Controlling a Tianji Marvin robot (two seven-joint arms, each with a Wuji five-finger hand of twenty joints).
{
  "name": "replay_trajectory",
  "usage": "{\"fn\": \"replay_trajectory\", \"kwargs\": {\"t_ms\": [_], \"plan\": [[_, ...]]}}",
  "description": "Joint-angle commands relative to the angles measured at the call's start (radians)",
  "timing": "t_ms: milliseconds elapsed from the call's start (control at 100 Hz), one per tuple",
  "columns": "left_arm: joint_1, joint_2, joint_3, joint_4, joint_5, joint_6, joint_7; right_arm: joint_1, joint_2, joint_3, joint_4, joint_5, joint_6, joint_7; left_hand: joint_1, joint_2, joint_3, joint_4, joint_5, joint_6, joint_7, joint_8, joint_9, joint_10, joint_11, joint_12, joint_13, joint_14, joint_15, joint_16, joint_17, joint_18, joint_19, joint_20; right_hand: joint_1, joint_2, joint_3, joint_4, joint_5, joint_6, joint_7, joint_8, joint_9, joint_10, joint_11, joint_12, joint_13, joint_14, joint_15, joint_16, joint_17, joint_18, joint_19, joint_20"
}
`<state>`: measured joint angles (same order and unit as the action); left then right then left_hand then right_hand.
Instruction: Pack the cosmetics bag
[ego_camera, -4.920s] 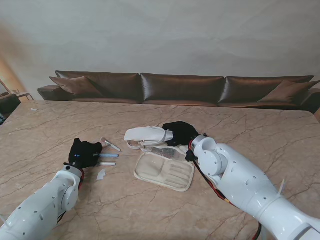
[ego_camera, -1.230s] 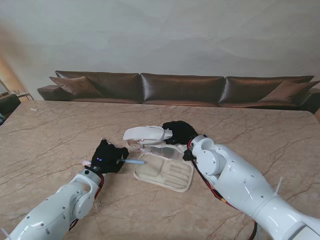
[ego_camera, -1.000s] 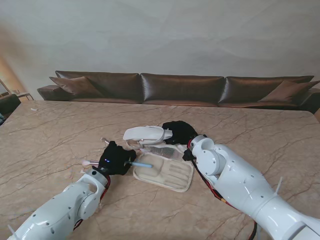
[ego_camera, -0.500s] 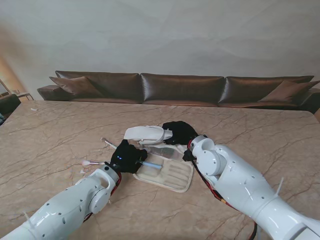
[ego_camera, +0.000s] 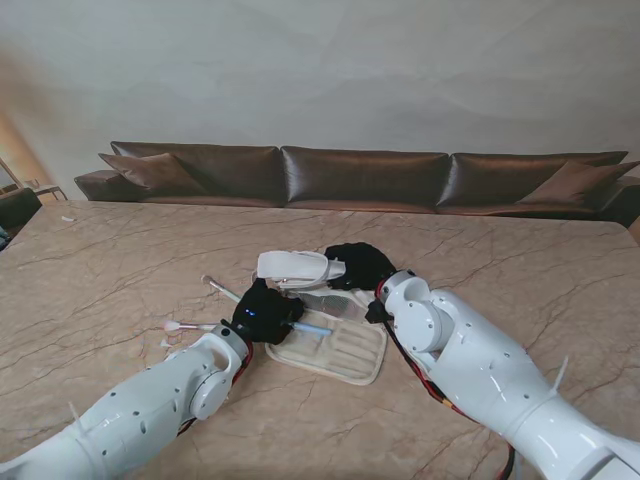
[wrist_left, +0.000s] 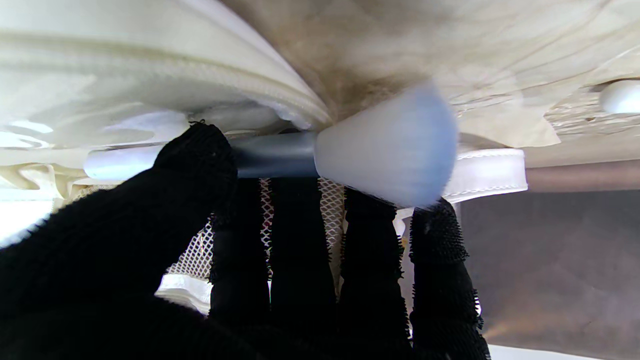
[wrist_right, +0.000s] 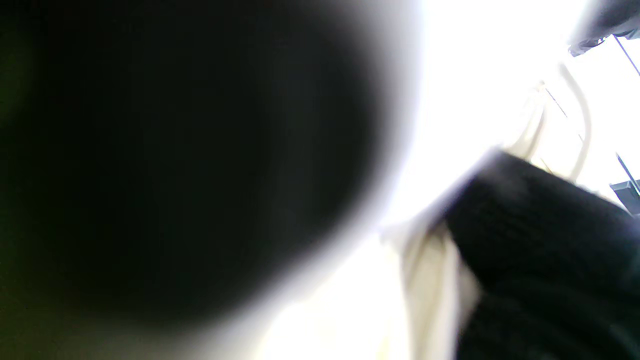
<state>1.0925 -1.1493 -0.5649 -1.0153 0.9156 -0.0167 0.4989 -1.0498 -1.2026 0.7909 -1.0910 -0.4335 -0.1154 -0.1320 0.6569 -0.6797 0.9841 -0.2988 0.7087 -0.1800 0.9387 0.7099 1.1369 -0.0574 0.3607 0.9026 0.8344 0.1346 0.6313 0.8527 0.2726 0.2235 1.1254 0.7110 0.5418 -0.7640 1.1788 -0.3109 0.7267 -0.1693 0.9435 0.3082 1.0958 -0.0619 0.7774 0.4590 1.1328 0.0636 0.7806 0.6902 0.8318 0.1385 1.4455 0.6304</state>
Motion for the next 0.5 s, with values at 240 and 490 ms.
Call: {"fn": "replay_trajectory", "kwargs": {"t_ms": [240,490], "plan": [[-0.008,-0.015,0.037,-0.009,0.011,-0.039,0.020,-0.013,-0.008,-0.003,-0.020,0.003,-0.007,0.004,0.059,0.030,0.077,0.048,0.062,-0.140,0.068,0.039,0.037,-0.023,0.008,0.017,0.019,0.001,0.010,0.017,-0.004,-0.024,-0.002,0.021,0.068,0.061,0.048,0.006,0.055,-0.152,0.088,-0.009,0.058,-0.045,0.012,0.005,0.076,-0.021,0.037,0.003,0.034,0.006,0.050,-0.007],[-0.032,-0.029,0.083,0.026,0.003,-0.067,0.052,-0.017,-0.008,-0.001,-0.022,0.003,-0.007,0.003,0.059,0.032,0.077,0.047,0.058,-0.150,0.070,0.045,0.035,-0.030,0.011,0.020,0.015,-0.003,0.005,0.017,-0.005,-0.033,-0.004,0.022,0.069,0.061,0.048,0.006,0.052,-0.152,0.087,-0.009,0.058,-0.045,0.012,0.005,0.076,-0.021,0.037,0.002,0.034,0.006,0.050,-0.008]]}}
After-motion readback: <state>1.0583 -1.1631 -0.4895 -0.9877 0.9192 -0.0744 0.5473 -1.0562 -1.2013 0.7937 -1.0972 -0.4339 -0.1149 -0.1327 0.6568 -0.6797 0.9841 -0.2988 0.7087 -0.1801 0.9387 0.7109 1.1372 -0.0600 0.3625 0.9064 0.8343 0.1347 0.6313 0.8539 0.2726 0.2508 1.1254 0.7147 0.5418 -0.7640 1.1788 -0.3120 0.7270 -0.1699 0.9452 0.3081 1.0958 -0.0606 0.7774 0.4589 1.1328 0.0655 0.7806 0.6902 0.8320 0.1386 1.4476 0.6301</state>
